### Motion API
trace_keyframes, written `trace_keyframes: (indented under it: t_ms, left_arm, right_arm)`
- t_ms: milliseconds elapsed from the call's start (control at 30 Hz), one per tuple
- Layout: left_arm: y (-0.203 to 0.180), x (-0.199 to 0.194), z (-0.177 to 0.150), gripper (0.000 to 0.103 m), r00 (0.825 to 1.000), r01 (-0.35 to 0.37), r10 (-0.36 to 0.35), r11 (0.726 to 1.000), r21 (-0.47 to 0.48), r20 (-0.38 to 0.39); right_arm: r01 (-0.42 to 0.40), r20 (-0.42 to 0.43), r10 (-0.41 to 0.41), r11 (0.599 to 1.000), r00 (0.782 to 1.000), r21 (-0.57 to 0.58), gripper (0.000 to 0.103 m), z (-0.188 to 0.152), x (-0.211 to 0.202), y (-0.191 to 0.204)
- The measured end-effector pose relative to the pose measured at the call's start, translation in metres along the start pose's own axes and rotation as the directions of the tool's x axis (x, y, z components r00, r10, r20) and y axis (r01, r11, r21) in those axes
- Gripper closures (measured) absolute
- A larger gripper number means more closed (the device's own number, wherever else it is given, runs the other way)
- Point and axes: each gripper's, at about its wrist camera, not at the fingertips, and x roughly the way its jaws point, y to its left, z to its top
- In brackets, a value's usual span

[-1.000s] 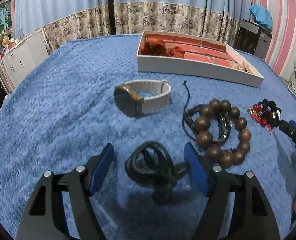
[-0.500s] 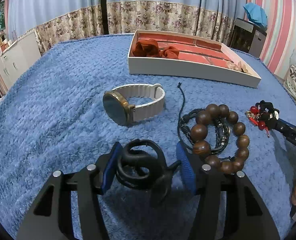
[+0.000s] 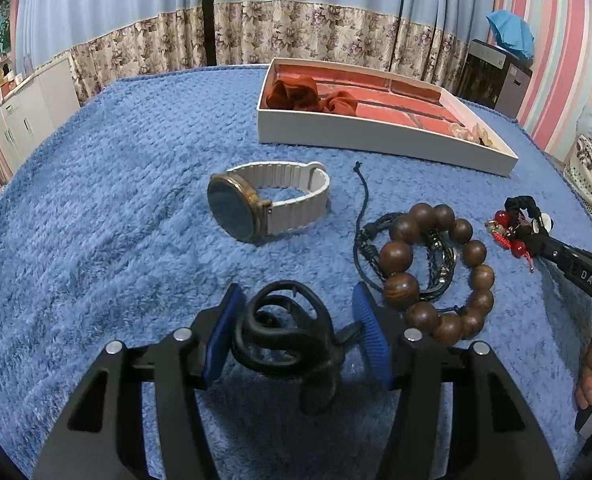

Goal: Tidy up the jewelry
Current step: 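Close right gripper on the black hair tie and lift it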

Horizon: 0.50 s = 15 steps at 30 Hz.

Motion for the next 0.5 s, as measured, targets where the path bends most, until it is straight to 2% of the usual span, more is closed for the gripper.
trace_keyframes:
  t_ms: [333,500]
  left_arm:
    - [0.005,-0.023,-0.001,0.047,0.998,0.011,-0.01,1.0,-0.021,0.057]
    - [0.006,-0.041,-0.005,0.047,0.996,0.012,-0.012,1.0,-0.001,0.091]
  right_arm:
    - [0.022,0.086,-0.018,0.999,0.996,-0.041,0.093,-0.009,-0.04,0.005]
    - [0.025,0.136,-0.02,0.999,0.991,-0.033,0.093,-0.014,-0.062,0.001]
